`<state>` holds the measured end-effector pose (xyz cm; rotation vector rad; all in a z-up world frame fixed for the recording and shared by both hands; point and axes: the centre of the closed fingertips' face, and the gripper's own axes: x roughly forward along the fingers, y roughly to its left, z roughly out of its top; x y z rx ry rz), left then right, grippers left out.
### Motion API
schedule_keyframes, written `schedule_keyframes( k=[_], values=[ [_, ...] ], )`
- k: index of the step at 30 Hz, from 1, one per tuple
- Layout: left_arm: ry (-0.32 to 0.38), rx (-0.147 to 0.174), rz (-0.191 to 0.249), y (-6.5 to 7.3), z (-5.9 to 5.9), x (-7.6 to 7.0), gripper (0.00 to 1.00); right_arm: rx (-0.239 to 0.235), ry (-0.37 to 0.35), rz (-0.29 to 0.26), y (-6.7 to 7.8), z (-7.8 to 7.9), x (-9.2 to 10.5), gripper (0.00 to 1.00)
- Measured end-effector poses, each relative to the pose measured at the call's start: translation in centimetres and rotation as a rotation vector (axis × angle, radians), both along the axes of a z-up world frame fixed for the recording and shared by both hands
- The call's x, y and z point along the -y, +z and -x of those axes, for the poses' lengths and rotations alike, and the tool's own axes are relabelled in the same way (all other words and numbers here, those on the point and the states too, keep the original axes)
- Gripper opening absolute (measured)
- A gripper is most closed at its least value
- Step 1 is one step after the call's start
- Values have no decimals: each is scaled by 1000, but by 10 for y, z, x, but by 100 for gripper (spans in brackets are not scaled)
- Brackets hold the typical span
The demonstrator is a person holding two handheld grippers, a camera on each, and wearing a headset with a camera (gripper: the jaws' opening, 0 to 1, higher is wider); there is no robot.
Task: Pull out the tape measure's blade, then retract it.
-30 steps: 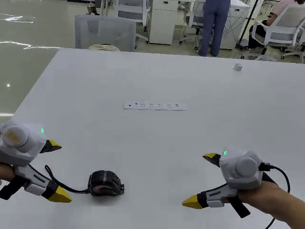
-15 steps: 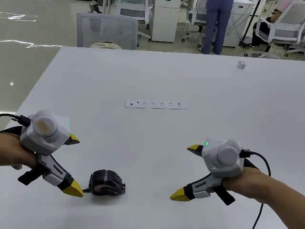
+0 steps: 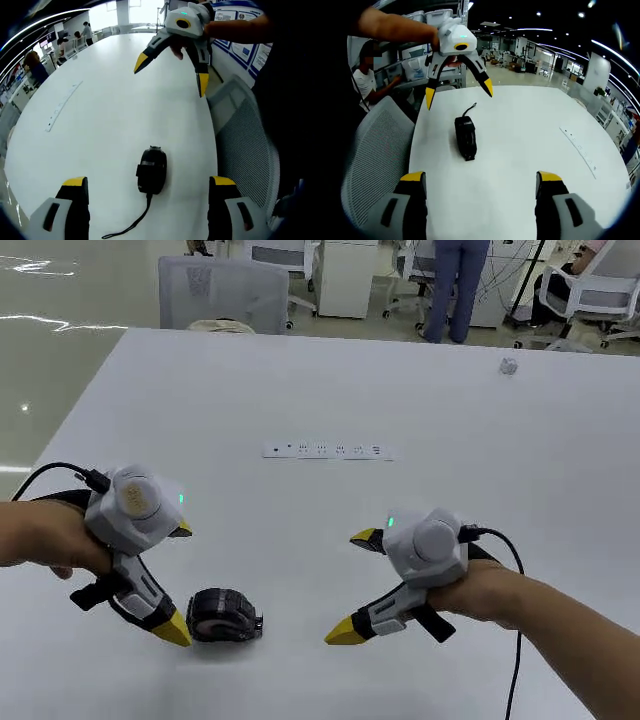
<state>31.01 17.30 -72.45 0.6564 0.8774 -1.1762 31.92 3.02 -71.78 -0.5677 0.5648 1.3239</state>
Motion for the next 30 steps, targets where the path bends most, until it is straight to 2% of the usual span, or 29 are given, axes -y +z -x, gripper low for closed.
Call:
schedule_keyframes(
  k=[12,15,18,24,27,30],
  values=[
    [-49,-18,-34,-15,0,12,86,-20,73,42,-10,1,-28,93],
    [-50,-36,-25,-15,0,16,86,-20,87,39,-6,-2,-36,92],
    [-56,-32,-31,-16,-2,17,86,-21,99,38,-6,-4,-42,90],
    [-77,-40,-45,-19,-1,22,82,-35,126,56,-14,-2,-51,87],
    [-98,-42,-52,-22,0,25,76,-39,142,69,-19,0,-55,86],
    [-103,-64,-68,-30,3,25,68,-24,183,93,-25,2,-59,82]
  ],
)
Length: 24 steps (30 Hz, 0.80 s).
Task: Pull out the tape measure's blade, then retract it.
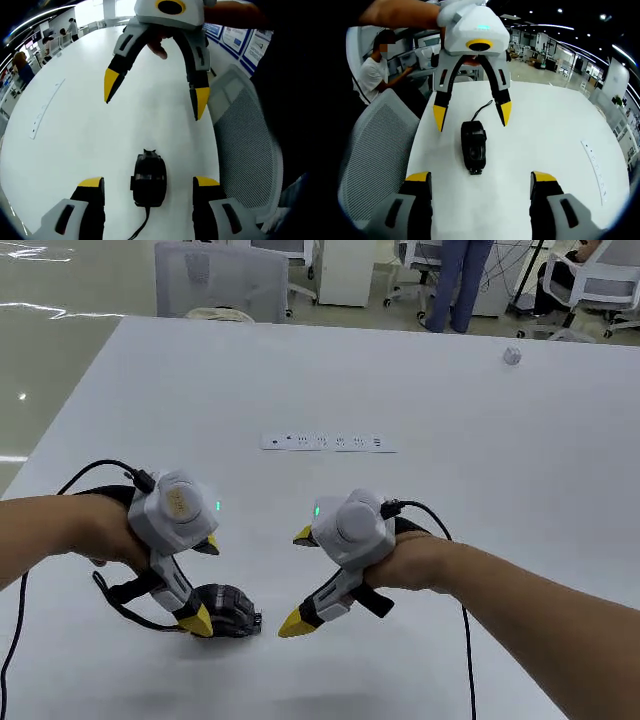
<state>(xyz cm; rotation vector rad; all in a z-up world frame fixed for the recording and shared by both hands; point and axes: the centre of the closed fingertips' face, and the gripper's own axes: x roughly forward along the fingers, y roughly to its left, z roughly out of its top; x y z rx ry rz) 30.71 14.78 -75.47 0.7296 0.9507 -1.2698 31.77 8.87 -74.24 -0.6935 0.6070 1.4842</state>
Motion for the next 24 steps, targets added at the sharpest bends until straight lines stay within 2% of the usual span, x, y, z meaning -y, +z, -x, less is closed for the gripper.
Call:
schedule_keyframes(
  k=[8,10,13,16,17,20,24],
  values=[
    [-4,-4,-36,-22,2,-1,63,7,48,18,-3,0,-15,76],
    [-13,-4,-37,-24,3,-1,58,3,57,23,-5,1,-18,73],
    [-13,-7,-50,-32,3,-3,57,0,80,41,-11,4,-22,70],
    [-26,-12,-44,-37,6,-3,46,3,104,59,-17,7,-26,69],
    [-24,-13,-46,-39,5,-3,46,7,113,68,-20,7,-26,69],
    [-24,-11,-52,-41,4,-4,45,0,128,89,-26,9,-27,67],
    [-16,-15,-57,-43,3,-5,43,-4,134,95,-28,10,-29,64]
  ],
)
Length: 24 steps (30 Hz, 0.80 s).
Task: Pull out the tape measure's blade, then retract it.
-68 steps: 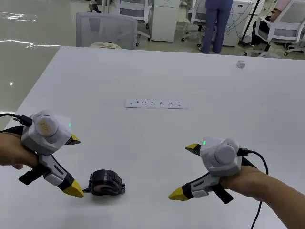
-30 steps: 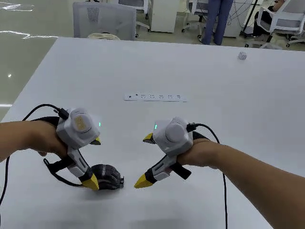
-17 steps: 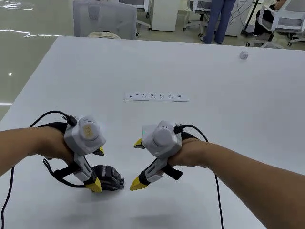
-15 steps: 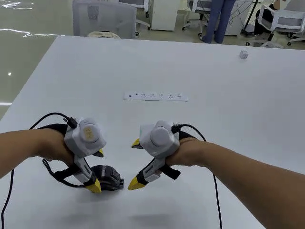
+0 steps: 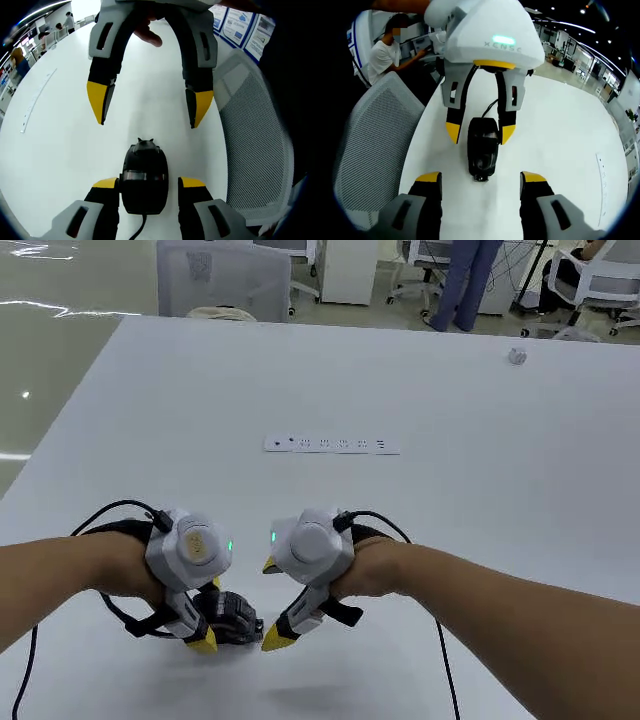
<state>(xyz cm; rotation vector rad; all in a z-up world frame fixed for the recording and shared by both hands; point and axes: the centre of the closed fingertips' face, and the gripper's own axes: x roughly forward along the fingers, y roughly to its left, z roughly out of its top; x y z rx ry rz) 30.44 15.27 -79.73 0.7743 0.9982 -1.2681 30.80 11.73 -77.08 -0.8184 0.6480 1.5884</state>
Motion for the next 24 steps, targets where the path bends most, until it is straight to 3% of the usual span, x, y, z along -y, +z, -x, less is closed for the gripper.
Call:
schedule_keyframes(
  k=[5,11,16,24],
  values=[
    [-1,26,-16,-2,-7,1,35,-7,-3,7,-4,-1,0,60],
    [-24,42,-9,-4,-6,3,35,-13,-14,11,-12,-3,0,53],
    [4,34,30,-3,-6,4,34,2,6,7,-17,-1,-4,48],
    [8,35,40,-3,-6,4,34,12,27,45,-35,0,-1,34]
  ],
)
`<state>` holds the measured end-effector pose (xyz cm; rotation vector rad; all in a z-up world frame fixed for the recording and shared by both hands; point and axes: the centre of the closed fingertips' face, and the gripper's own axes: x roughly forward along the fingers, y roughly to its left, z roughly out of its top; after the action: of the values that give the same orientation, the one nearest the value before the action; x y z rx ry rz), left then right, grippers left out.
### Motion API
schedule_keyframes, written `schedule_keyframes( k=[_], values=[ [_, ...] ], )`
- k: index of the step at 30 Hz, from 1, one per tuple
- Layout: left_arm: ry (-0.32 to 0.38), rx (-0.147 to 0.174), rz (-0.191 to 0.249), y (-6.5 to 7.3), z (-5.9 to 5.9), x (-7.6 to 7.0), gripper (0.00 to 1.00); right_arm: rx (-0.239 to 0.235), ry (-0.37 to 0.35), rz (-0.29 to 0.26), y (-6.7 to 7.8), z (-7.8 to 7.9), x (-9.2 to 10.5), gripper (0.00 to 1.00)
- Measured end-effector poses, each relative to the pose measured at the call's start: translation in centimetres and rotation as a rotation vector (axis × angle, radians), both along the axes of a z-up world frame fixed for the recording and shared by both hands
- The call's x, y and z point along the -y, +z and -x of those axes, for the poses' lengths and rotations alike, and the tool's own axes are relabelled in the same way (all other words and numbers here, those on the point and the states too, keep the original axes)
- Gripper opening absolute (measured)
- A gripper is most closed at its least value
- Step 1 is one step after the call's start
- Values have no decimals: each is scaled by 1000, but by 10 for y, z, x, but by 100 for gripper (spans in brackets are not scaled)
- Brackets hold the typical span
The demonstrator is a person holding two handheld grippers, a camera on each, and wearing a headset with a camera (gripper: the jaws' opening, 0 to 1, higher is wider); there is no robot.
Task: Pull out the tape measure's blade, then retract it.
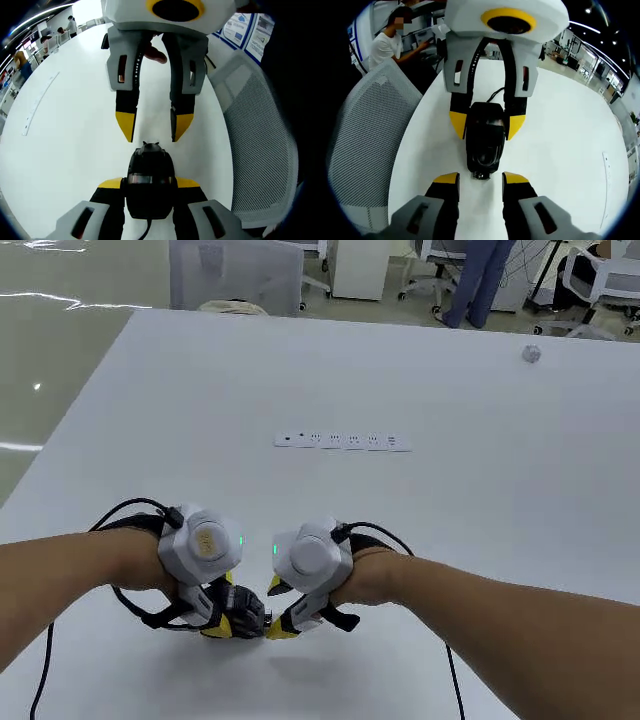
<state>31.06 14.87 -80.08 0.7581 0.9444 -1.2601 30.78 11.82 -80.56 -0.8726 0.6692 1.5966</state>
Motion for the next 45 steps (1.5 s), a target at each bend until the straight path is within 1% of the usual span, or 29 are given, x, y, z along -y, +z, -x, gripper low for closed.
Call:
schedule_keyframes(
  k=[3,5,9,12,14,17,21,23,24,25,26,27,29,30,31,33,36,38,41,42,45],
  values=[
    [8,1,9,0,-1,1,34,7,2,4,-4,-1,0,28],
    [14,1,8,0,-1,1,33,3,0,5,-7,-2,-1,25],
    [11,13,0,-1,0,1,33,-10,-19,23,-15,-3,0,25],
    [26,14,17,0,-1,1,33,-13,-26,32,-17,-4,-1,23],
    [27,12,21,0,-1,1,33,-13,-22,36,-16,-3,-1,22],
    [34,5,36,0,-2,1,33,-10,-20,57,-20,-4,-2,22],
    [31,7,43,0,-1,2,33,-3,-4,89,-24,-1,-5,22],
    [34,8,48,0,-1,2,33,8,-2,109,-28,-3,-6,21],
    [34,9,49,0,-1,2,33,16,-1,122,-30,-4,-6,19],
    [35,9,49,0,-1,2,33,9,-10,136,-33,-3,-5,19],
    [35,10,49,0,0,2,33,-7,-11,146,-34,-1,-4,18],
    [36,10,48,0,0,2,33,-36,-76,151,-34,-3,-4,17],
    [39,9,49,0,-1,2,33,-22,-71,149,-33,-4,-4,17],
    [40,9,50,0,-1,2,33,-25,-51,154,-35,-2,-3,15],
    [40,8,50,0,-1,2,33,-18,-62,153,-35,-4,-3,14],
    [39,9,50,0,-1,2,33,-26,-83,161,-35,-4,-3,13],
    [37,12,46,0,-1,2,33,-35,-89,165,-33,-4,-2,13],
    [35,13,42,0,-1,1,33,-49,-103,167,-33,-4,0,12],
    [34,14,38,-1,-1,2,33,-50,-100,168,-33,-3,1,12],
    [34,14,35,-1,-1,2,33,-44,-95,166,-34,-3,2,12],
    [34,13,35,-1,-2,1,33,-48,-105,164,-33,-3,3,11]
  ],
)
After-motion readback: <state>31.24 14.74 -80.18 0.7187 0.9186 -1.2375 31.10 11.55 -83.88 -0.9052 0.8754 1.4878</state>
